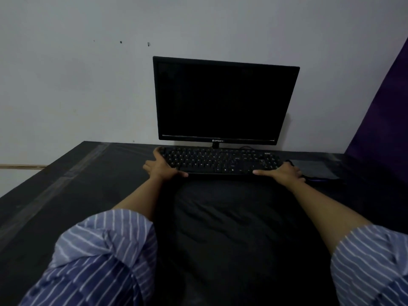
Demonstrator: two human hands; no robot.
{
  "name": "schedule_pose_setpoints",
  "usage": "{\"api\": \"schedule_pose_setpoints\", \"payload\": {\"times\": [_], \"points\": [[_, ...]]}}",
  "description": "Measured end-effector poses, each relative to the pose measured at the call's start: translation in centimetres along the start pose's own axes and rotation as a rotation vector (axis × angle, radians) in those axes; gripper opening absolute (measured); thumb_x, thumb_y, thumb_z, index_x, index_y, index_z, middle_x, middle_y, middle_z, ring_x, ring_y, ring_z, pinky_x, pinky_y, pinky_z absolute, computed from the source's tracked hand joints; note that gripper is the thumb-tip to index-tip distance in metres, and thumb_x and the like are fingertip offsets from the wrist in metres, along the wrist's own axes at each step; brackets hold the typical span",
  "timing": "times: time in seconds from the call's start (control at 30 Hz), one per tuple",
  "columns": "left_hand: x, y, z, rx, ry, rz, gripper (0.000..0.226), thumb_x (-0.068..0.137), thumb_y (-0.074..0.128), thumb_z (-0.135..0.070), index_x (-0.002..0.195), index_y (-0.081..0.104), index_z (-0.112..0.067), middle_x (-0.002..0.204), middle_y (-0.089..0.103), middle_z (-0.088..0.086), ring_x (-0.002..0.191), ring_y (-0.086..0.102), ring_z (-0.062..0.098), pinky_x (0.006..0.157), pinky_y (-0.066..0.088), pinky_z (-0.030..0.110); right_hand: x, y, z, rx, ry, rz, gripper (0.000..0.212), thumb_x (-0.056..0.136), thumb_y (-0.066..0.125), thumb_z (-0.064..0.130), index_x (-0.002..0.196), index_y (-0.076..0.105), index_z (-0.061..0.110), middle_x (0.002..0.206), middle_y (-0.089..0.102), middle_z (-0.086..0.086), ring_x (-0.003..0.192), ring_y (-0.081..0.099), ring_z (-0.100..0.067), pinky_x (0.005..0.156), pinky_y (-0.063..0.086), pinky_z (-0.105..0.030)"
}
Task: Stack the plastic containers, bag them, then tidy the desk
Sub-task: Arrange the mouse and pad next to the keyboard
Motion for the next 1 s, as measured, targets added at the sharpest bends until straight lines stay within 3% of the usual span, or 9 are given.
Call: {"api": "schedule_pose_setpoints", "payload": {"times": [0.13, 0.27, 0.47, 0.7, 1.0], "points": [[1.5, 0.9, 0.3, 0.009, -0.020, 0.002, 0.126, 0.054, 0.092, -0.030, 0.147, 0.007, -0.026, 0.142, 0.019, 0.031, 0.136, 0.014, 0.042, 0.113, 0.022, 0.047, 1.2, 0.4, 0.6, -0.038, 0.016, 0.005, 0.145, 0.033, 0.074, 0.084, 0.148, 0.026, 0.010, 0.154, 0.022, -0.025, 0.142, 0.021, -0.042, 0.114, 0.018, -0.060], [2.6, 1.3, 0.7, 0.038, -0.039, -0.005, 0.127, 0.053, 0.092, -0.032, 0.147, 0.007, -0.027, 0.141, 0.021, 0.031, 0.135, 0.016, 0.042, 0.113, 0.023, 0.046, 1.4, 0.9, 1.2, -0.036, 0.013, 0.001, 0.136, 0.041, 0.077, 0.078, 0.148, 0.026, 0.010, 0.153, 0.021, -0.025, 0.140, 0.022, -0.042, 0.113, 0.019, -0.055], [4.3, 1.4, 1.1, 0.086, -0.052, -0.015, 0.129, 0.053, 0.092, -0.035, 0.147, 0.005, -0.026, 0.140, 0.022, 0.032, 0.135, 0.017, 0.043, 0.114, 0.023, 0.045, 2.8, 2.3, 2.1, -0.004, 0.011, 0.015, 0.137, 0.034, 0.076, 0.082, 0.144, 0.034, 0.012, 0.150, 0.024, -0.024, 0.136, 0.027, -0.044, 0.110, 0.024, -0.054], [6.3, 1.4, 1.2, 0.133, -0.044, -0.016, 0.127, 0.055, 0.090, -0.041, 0.148, 0.006, -0.022, 0.142, 0.022, 0.031, 0.138, 0.014, 0.042, 0.117, 0.019, 0.047, 3.5, 3.3, 3.0, 0.016, -0.007, 0.008, 0.125, 0.046, 0.075, 0.079, 0.142, 0.036, 0.010, 0.151, 0.022, -0.024, 0.138, 0.026, -0.044, 0.111, 0.023, -0.051], [7.0, 1.5, 1.3, 0.254, 0.003, -0.009, 0.119, 0.059, 0.086, -0.048, 0.147, 0.014, -0.013, 0.144, 0.027, 0.030, 0.138, 0.020, 0.042, 0.117, 0.017, 0.046, 4.4, 3.6, 3.1, -0.035, -0.030, 0.005, 0.131, 0.050, 0.068, 0.084, 0.149, 0.025, 0.011, 0.155, 0.015, -0.025, 0.143, 0.016, -0.043, 0.115, 0.016, -0.054]]}}
Point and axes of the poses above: each hand's wrist, its own x-axis towards the middle knuckle, its own y-axis out of the palm, z = x × y, the point moved 1 cm from there along x, towards the middle knuckle
